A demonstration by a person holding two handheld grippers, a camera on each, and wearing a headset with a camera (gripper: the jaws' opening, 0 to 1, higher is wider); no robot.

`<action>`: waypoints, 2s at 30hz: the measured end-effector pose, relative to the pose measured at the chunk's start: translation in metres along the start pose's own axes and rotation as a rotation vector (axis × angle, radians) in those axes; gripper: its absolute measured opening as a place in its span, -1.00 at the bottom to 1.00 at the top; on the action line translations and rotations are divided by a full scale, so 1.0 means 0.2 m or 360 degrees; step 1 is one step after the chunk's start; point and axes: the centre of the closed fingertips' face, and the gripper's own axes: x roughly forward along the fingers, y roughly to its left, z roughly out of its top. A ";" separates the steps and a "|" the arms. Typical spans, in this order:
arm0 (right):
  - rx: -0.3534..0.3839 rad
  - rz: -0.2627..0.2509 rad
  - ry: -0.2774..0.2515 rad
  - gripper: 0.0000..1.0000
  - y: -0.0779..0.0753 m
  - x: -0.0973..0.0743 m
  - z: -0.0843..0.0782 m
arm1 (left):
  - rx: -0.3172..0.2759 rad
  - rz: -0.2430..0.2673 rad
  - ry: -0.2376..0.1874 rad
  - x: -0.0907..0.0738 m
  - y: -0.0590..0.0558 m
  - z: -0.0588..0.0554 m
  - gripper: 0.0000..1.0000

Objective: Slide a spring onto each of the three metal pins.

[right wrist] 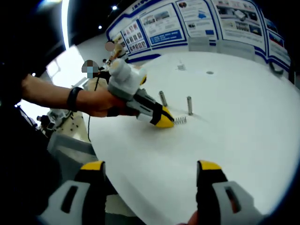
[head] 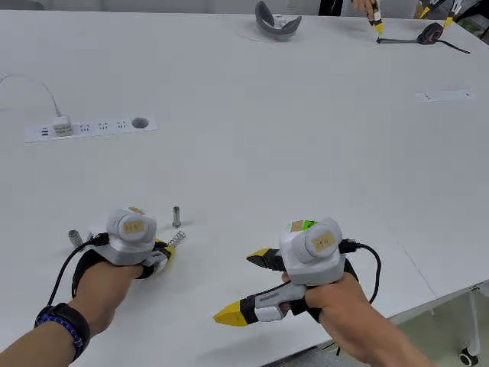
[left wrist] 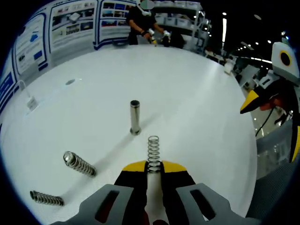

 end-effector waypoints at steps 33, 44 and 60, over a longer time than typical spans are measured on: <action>0.0008 0.0151 -0.0014 0.55 0.20 0.17 0.11 | -0.0150 0.0083 -0.0123 -0.51 0.07 -0.29 -0.80; -0.0017 0.0235 -0.0030 0.46 0.27 0.23 0.16 | -0.0160 0.0111 -0.0172 -0.65 0.08 -0.32 -0.79; -0.0015 0.0350 -0.0067 0.35 0.36 0.32 0.27 | -0.0151 0.0156 -0.0244 -0.83 0.10 -0.31 -0.80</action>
